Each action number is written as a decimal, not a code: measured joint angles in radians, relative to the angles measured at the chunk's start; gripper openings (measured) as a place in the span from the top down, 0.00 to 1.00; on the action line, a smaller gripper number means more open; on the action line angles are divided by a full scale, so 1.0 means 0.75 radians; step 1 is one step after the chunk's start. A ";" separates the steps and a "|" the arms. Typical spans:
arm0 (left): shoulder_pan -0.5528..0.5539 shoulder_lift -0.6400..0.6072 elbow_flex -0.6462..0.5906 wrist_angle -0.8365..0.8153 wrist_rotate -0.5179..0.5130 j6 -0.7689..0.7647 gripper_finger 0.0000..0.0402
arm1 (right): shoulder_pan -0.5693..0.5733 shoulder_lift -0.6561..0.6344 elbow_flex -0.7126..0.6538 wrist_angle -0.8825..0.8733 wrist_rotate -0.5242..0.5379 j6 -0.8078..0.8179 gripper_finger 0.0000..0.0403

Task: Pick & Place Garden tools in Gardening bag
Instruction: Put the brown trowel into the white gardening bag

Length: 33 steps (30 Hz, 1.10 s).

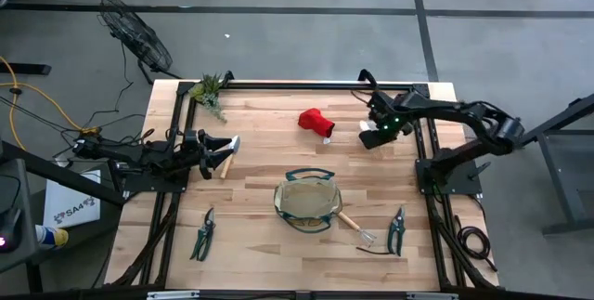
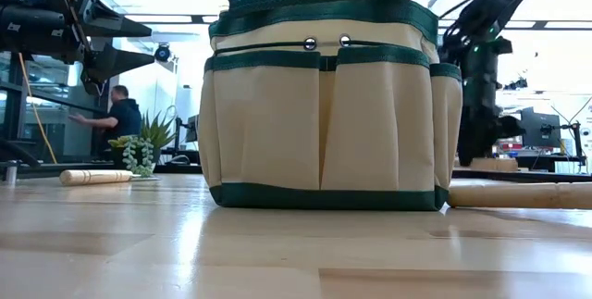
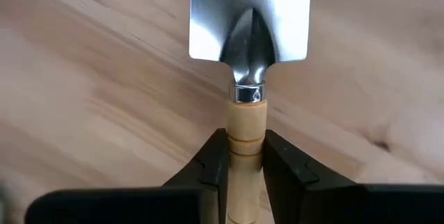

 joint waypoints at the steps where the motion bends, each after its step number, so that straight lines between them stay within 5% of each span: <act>1: 0.000 0.000 0.000 0.000 0.000 0.000 0.42 | 0.005 -0.032 -0.001 -0.007 -0.028 0.015 0.87; 21: 0.000 0.000 0.000 -0.001 0.002 0.000 0.42 | 0.184 -0.728 0.001 0.070 -0.326 0.317 0.87; 33: 0.000 0.000 0.000 0.000 -0.002 0.000 0.42 | 0.473 -0.989 0.003 0.471 -0.193 0.590 0.87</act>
